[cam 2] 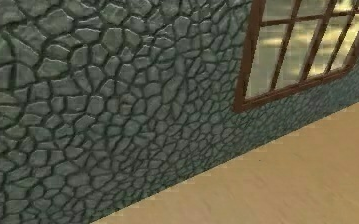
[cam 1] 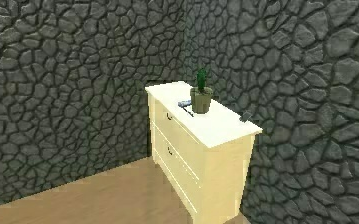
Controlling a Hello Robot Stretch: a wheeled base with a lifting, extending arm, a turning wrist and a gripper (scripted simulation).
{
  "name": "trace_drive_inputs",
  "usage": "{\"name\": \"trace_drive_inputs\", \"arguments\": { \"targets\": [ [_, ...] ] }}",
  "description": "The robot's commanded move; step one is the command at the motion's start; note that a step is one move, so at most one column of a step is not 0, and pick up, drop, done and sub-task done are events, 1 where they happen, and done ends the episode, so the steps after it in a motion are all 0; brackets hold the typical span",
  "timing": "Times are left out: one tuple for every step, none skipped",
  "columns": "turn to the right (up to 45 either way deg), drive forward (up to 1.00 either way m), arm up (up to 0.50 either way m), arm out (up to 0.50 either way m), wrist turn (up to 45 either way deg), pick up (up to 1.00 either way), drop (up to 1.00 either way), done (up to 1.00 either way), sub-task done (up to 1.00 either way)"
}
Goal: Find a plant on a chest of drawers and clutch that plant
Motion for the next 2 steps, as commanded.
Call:
{"name": "trace_drive_inputs", "arguments": {
  "targets": [
    [0.0, 0.3, 0.0, 0.0, 0.0, 0.0, 0.0, 0.0, 0.0],
    [-45.0, 0.0, 0.0, 0.0, 0.0, 0.0, 0.0, 0.0, 0.0]
  ]
}}
